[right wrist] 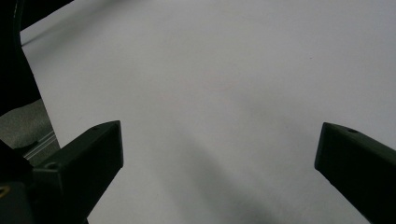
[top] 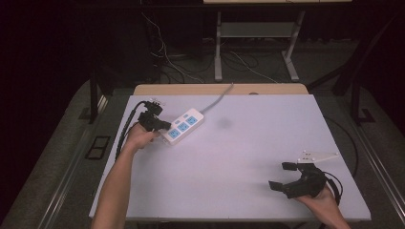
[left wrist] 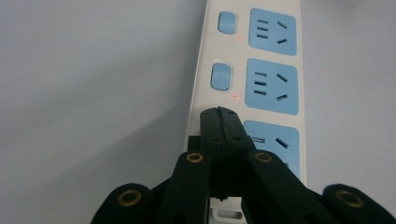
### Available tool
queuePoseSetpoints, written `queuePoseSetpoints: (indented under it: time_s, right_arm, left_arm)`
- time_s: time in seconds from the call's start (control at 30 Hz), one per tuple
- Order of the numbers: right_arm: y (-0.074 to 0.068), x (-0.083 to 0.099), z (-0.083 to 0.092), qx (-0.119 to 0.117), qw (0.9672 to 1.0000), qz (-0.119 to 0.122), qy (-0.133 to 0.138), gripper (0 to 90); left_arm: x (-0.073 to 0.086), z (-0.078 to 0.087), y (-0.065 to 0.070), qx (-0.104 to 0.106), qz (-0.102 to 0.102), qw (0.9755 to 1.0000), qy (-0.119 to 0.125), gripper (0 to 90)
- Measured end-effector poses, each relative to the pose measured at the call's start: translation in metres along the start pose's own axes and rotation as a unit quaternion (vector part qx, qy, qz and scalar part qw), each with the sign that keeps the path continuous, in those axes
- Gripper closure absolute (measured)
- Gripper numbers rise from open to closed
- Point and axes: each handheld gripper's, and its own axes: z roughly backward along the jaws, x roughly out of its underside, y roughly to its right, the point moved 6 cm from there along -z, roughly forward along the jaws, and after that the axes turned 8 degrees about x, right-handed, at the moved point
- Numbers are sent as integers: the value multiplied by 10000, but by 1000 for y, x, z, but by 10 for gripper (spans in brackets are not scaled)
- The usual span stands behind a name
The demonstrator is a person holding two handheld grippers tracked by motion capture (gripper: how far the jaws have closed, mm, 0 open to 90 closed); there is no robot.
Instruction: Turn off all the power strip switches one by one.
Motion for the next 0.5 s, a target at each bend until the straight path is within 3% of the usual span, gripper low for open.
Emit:
queuePoseSetpoints:
  time_s: [0.13,0.23,0.5]
  right_arm:
    - [0,0,1,5,10000,-16,-8,8]
    - [1,0,0,-1,10000,-16,-20,8]
    - [2,0,1,7,10000,-38,-4,8]
  left_arm:
    - [-4,4,2,-47,-22,9999,152,897]
    - [-5,5,2,-112,-90,9999,81,897]
    - [-12,13,3,-47,-86,9997,233,897]
